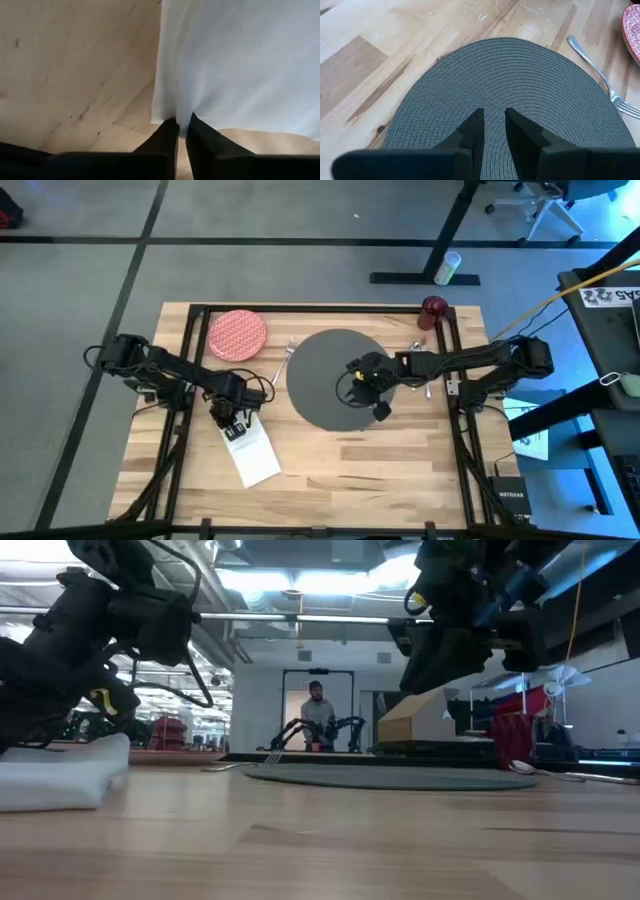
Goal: Set table place
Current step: Fold the white table napkin
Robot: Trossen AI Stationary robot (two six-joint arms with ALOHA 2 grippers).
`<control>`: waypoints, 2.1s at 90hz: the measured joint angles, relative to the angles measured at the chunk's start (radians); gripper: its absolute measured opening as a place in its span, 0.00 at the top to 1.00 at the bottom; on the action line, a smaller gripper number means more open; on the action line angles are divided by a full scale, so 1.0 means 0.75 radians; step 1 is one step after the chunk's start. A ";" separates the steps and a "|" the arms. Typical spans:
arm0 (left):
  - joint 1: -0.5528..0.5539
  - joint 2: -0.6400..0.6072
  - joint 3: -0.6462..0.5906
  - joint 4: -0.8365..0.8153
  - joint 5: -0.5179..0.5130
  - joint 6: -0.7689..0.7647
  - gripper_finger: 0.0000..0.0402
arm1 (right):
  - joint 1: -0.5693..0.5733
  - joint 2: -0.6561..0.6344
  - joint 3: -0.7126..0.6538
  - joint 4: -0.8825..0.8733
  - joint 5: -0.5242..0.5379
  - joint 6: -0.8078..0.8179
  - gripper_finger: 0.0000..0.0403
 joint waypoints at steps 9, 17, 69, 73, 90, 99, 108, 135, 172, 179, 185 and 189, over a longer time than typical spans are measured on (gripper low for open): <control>0.000 0.000 0.000 0.000 0.000 0.000 0.87 | 0.000 0.000 0.000 0.000 0.000 0.000 0.84; 0.000 0.000 0.000 0.001 -0.001 0.000 0.81 | 0.000 0.000 0.000 0.000 0.000 0.000 0.84; 0.003 0.000 0.000 0.008 -0.046 0.004 0.61 | 0.000 0.000 0.000 0.003 0.000 0.000 0.84; 0.003 0.000 0.000 0.008 -0.049 0.006 0.60 | 0.000 0.000 0.000 0.003 0.000 0.000 0.84; 0.028 0.000 0.000 0.007 -0.056 0.029 0.60 | 0.000 0.000 0.000 0.005 0.000 0.000 0.84; 0.066 -0.001 0.007 0.004 -0.073 0.053 0.60 | 0.000 0.000 0.000 0.010 0.001 0.000 0.84; 0.102 -0.001 0.025 0.005 -0.111 0.080 0.60 | 0.000 0.000 0.000 0.010 0.001 0.000 0.84; 0.176 -0.001 0.094 0.003 -0.121 0.165 0.60 | 0.000 0.000 0.000 0.011 0.001 0.000 0.84; 0.189 -0.001 0.083 -0.018 -0.140 0.201 0.60 | 0.000 0.000 0.000 0.011 0.001 0.000 0.84; 0.180 -0.001 0.082 -0.032 -0.140 0.190 0.63 | 0.000 0.000 0.000 0.011 0.001 0.000 0.84; 0.171 -0.001 0.082 -0.059 -0.139 0.177 0.68 | 0.000 0.000 0.000 0.011 0.001 0.000 0.84; 0.165 -0.001 0.082 -0.064 -0.138 0.174 0.71 | 0.000 0.000 0.000 0.011 0.001 0.000 0.84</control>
